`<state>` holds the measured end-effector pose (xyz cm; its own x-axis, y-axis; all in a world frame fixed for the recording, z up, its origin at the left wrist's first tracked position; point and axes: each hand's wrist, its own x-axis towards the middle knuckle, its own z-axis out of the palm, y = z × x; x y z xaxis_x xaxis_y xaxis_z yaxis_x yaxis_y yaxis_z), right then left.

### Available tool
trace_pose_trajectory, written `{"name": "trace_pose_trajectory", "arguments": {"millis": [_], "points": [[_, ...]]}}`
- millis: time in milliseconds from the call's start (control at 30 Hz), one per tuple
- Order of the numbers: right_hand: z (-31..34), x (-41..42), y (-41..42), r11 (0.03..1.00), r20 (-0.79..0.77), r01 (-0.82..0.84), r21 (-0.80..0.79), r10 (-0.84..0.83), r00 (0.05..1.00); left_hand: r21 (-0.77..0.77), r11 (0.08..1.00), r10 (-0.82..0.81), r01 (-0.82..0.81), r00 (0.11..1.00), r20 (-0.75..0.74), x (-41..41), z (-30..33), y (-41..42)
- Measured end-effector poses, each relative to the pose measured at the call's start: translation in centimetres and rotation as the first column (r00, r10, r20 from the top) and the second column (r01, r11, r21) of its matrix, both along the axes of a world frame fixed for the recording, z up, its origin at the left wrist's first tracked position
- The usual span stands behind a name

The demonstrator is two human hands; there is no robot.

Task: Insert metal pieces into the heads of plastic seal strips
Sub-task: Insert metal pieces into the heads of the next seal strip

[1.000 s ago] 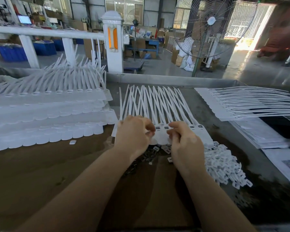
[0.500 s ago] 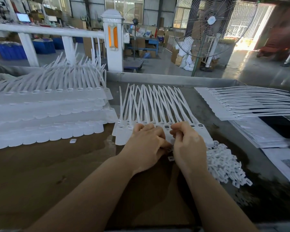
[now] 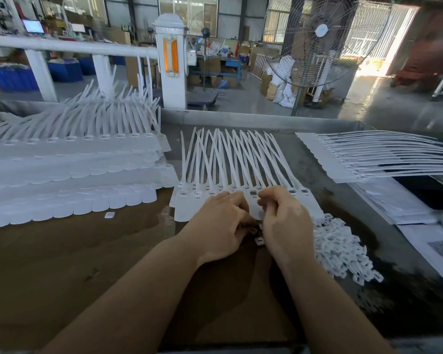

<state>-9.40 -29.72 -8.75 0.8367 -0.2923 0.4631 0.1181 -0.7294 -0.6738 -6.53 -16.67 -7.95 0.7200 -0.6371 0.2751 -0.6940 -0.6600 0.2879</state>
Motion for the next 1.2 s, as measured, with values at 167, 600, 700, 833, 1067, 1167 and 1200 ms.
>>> {"name": "trace_pose_trajectory", "arguments": {"millis": [167, 600, 700, 833, 1067, 1167, 1200], "points": [[-0.1, 0.1, 0.0, 1.000, -0.006, -0.001, -0.025, 0.000, 1.000, -0.020, 1.000, 0.019, -0.020, 0.999, -0.030, 0.2, 0.1, -0.1], [-0.1, 0.1, -0.1, 0.998, 0.011, -0.005, -0.061, 0.006, 1.000, -0.447, 0.851, 0.181, -0.277, 0.953, -0.245, 0.7, 0.7, 0.8], [-0.2, 0.1, -0.1, 0.996, 0.001, -0.008, -0.094, 0.008, 1.000, -0.544, 0.749, 0.210, -0.379, 0.914, -0.348, 1.0, 0.9, 1.3], [-0.4, 0.1, 0.0, 0.989, -0.006, -0.023, -0.149, 0.022, 1.000, -0.604, 0.647, 0.151, -0.464, 0.856, -0.495, 1.7, 1.3, 2.0], [-0.6, 0.3, -0.1, 0.985, -0.005, -0.022, -0.169, 0.022, 1.000, -0.564, 0.658, 0.147, -0.500, 0.819, -0.555, 3.5, 1.8, 2.6], [-0.6, 0.3, -0.1, 0.983, 0.006, -0.027, -0.180, 0.028, 1.000, -0.515, 0.703, 0.164, -0.490, 0.817, -0.553, 4.1, 2.1, 2.4], [-0.6, 0.3, -0.1, 0.983, 0.011, -0.026, -0.184, 0.028, 1.000, -0.495, 0.722, 0.179, -0.483, 0.822, -0.540, 4.2, 2.2, 2.3]]}}
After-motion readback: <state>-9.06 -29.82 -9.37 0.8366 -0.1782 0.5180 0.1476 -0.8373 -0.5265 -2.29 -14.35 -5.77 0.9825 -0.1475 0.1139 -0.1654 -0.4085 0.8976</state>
